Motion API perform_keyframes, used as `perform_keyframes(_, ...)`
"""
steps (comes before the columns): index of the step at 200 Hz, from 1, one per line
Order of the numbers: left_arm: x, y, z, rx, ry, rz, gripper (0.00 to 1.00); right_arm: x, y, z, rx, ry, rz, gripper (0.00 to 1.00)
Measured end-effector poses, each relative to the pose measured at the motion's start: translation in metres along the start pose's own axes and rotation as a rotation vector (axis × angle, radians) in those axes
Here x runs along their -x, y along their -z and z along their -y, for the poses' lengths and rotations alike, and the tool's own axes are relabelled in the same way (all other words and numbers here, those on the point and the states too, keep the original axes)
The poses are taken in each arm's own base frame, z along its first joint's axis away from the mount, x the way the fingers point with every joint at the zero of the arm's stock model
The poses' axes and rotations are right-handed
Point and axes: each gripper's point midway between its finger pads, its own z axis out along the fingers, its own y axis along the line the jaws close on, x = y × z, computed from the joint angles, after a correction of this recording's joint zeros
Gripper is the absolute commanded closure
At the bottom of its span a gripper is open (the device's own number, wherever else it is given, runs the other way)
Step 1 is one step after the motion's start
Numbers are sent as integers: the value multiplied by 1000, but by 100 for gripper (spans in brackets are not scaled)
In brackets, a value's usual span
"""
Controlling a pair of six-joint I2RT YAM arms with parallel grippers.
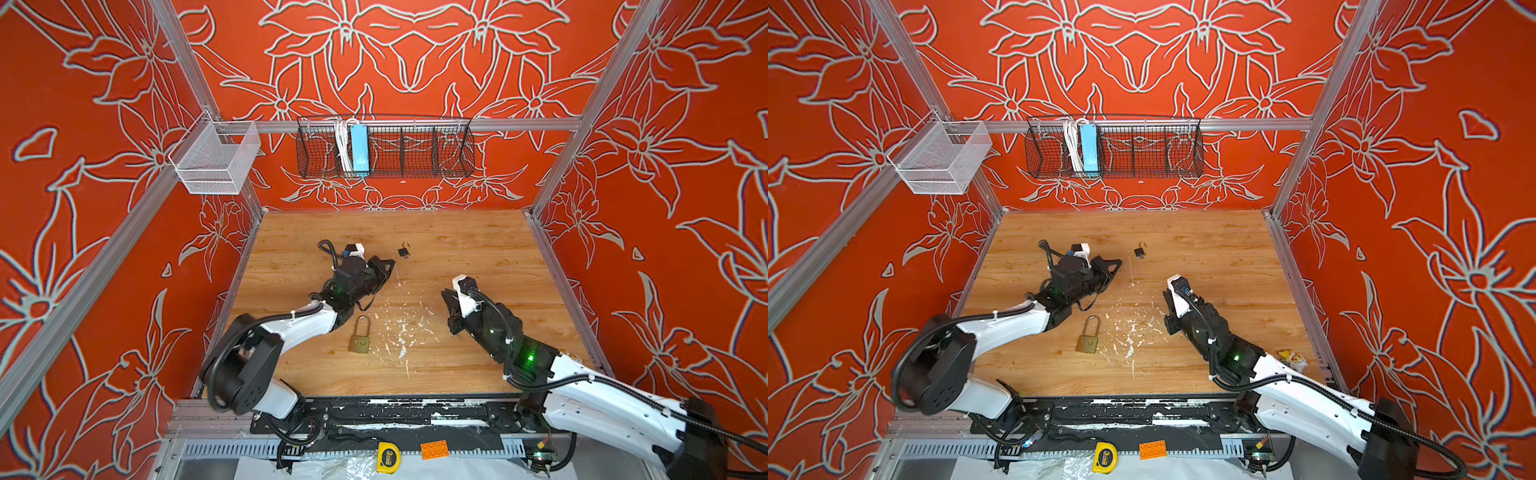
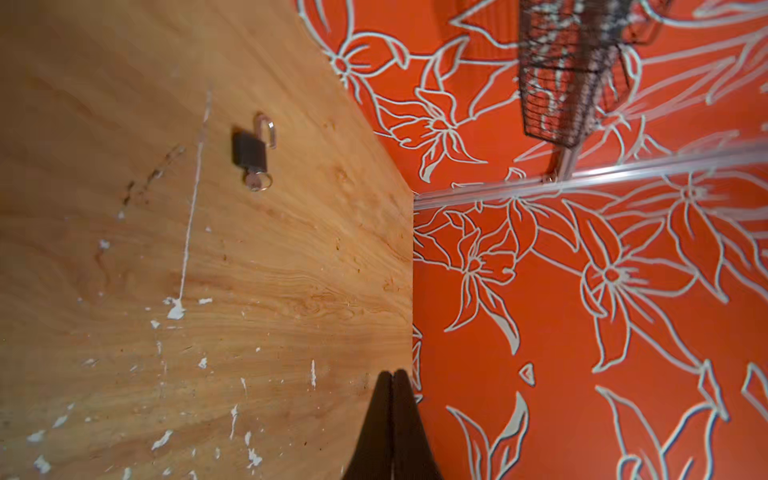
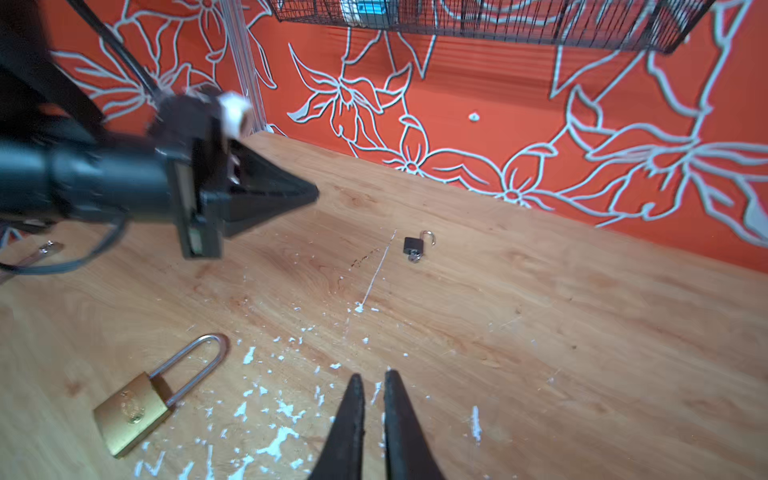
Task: Unlock with the key
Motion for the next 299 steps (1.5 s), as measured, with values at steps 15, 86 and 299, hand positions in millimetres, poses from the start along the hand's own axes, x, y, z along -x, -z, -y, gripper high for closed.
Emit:
perform_keyframes(15, 1, 9, 8, 25, -132, -12, 85, -7, -6, -1, -3, 8, -27, 100)
perform_keyframes(86, -44, 17, -57, 202, -520, -282, 54, -35, -21, 24, -116, -27, -244, 54)
perform_keyframes(299, -40, 70, -53, 174, -656, -214, 29, -196, 40, 42, -280, -524, -698, 61)
